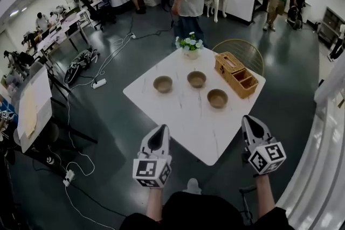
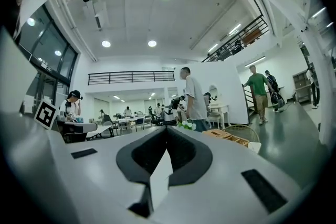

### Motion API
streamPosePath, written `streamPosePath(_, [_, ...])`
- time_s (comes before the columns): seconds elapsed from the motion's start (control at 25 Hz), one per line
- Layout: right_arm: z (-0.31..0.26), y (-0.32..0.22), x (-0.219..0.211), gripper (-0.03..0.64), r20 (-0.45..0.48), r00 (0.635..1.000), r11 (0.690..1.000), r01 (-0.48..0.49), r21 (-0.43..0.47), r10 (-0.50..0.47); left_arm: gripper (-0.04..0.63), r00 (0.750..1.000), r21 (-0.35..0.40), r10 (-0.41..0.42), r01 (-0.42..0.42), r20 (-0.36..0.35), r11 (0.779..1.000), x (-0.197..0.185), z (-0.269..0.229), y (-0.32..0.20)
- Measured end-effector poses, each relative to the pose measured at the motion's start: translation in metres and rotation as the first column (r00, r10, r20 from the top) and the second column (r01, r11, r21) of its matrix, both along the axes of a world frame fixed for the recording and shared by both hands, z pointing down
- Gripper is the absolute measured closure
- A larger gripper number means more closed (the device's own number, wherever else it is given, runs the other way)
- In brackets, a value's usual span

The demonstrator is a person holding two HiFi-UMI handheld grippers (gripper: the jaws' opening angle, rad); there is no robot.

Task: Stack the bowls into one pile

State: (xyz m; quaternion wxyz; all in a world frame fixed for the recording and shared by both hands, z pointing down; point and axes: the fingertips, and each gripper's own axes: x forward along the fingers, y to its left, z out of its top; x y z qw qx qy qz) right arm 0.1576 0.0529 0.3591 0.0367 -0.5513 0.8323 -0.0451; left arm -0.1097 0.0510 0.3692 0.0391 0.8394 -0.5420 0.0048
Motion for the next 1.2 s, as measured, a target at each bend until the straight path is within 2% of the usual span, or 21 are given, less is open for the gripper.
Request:
streamPosePath(0.4, [0.011, -0.054, 0.012, 0.604, 0.033, 0.998, 0.998, -0.047, -0.037, 0.048, 0.581, 0.997, -0.049, 0.079, -0.079, 0.011, 0.996, 0.021, 0.019, -0.060])
streamPosePath(0.68, [0.027, -0.103, 0.023, 0.604, 0.021, 0.999, 0.995, -0.028, -0.098, 0.031, 0.581, 0.996, -0.098, 0.085, -0.085, 0.000, 0.992, 0.038, 0.036, -0.096])
streamPosePath(0.92, [0.053, -0.153, 0.031, 0.604, 0.001, 1.000, 0.981, 0.024, -0.190, -0.024, 0.581, 0.997, -0.155, 0.071, -0.073, -0.021, 0.985, 0.059, 0.053, -0.129])
streamPosePath(1.2, [0.105, -0.202, 0.038, 0.603, -0.031, 0.996, 0.941, 0.070, -0.331, -0.085, 0.581, 0.998, -0.208, 0.052, -0.055, -0.019, 0.977, 0.079, 0.079, -0.164])
